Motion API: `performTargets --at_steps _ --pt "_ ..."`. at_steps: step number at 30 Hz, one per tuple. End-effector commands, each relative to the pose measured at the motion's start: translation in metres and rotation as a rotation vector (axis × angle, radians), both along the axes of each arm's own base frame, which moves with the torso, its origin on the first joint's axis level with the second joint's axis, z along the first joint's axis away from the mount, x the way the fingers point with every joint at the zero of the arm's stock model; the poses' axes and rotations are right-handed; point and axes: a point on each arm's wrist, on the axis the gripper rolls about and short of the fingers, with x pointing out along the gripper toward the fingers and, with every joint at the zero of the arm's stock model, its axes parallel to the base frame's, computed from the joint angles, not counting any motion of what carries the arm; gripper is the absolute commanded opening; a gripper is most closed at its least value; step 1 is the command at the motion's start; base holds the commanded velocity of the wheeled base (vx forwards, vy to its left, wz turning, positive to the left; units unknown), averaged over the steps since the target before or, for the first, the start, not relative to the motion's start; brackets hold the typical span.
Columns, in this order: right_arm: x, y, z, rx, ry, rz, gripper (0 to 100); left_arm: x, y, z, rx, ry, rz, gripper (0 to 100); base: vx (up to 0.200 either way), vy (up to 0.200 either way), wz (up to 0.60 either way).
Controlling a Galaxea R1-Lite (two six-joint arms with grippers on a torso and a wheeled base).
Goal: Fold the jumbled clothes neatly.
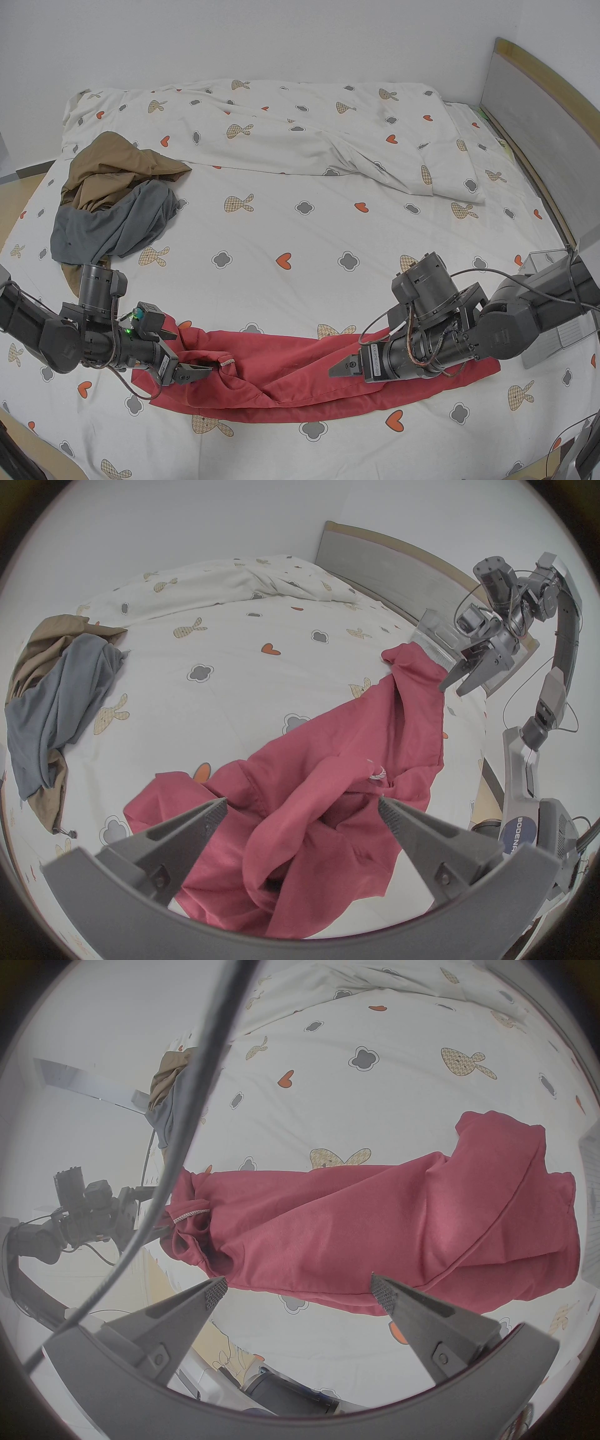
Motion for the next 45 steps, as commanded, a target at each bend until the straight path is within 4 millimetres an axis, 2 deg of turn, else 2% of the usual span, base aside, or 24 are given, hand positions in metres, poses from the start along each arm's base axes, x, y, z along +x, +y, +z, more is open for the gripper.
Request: performTargets --at_steps 1,5,6,12,21,23,26,27,28,33,36,37,40,45 --pt "-0.001 0.001 0.001 0.003 -0.003 0.003 100 0.007 -0.002 -0.012 0.013 0.033 -0.004 100 0.0 0.0 0.0" --pt "-0.001 0.001 0.002 0.004 -0.006 0.004 100 0.015 -0.002 -0.019 0.026 0.042 -0.002 100 0.0 0.0 0.0" --pt "-0.001 0.001 0.002 0.003 -0.005 0.004 100 0.017 -0.003 -0.02 0.028 0.037 0.0 0 0.0 0.0 0.0" --pt "-0.003 -0.002 0.001 -0.002 0.001 0.001 100 0.02 -0.002 -0.013 0.016 -0.014 0.007 0 0.0 0.0 0.0" --pt "-0.008 -0.012 0.009 0.004 -0.014 -0.018 100 0.02 -0.001 0.019 -0.012 -0.123 0.022 0 0.0 0.0 0.0" --pt "-0.004 -0.026 0.02 0.022 -0.042 -0.061 100 0.026 0.003 0.037 -0.038 -0.181 0.056 0 0.0 0.0 0.0" --pt "0.001 -0.042 0.031 0.042 -0.076 -0.112 100 0.029 0.005 0.05 -0.054 -0.22 0.073 0 0.0 0.0 0.0" --pt "0.001 -0.042 0.031 0.042 -0.076 -0.112 100 0.029 0.005 0.05 -0.054 -0.22 0.073 0 0.0 0.0 0.0" --pt "0.004 -0.054 0.04 0.048 -0.105 -0.156 100 0.029 0.006 0.056 -0.064 -0.236 0.09 0 0.0 0.0 0.0" --pt "0.017 -0.083 0.056 0.059 -0.166 -0.273 100 0.025 0.007 0.064 -0.067 -0.263 0.095 0 0.0 0.0 0.0" --pt "0.034 -0.106 0.062 0.059 -0.194 -0.356 100 0.021 0.006 0.07 -0.075 -0.278 0.091 0 0.0 0.0 0.0" --pt "0.04 -0.112 0.06 0.054 -0.193 -0.381 100 0.02 0.006 0.071 -0.077 -0.28 0.093 0 0.0 0.0 0.0" --pt "0.06 -0.127 0.038 0.014 -0.146 -0.433 100 0.019 0.005 0.071 -0.083 -0.279 0.096 0 0.0 0.0 0.0" --pt "0.074 -0.151 0.022 -0.031 -0.169 -0.458 100 0.021 0.005 0.073 -0.106 -0.273 0.114 0 0.0 0.0 0.0"
